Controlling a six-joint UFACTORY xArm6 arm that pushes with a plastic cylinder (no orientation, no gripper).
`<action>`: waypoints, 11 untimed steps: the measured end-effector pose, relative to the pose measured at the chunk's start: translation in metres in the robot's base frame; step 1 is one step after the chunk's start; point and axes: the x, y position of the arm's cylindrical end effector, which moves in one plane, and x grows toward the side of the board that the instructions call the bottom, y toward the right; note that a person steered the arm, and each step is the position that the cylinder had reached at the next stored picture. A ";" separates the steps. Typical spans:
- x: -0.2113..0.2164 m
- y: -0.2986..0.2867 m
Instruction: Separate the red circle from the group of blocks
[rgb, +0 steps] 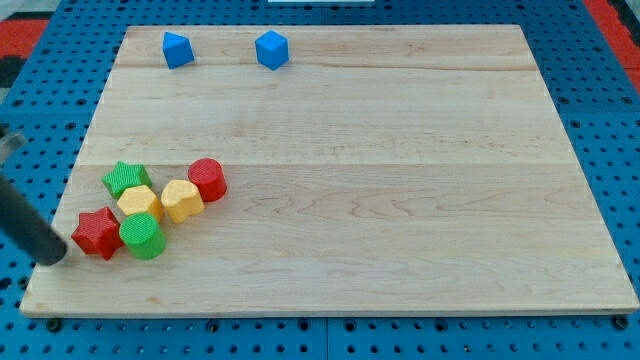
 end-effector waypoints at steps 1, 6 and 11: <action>-0.020 0.015; -0.106 0.185; -0.280 0.308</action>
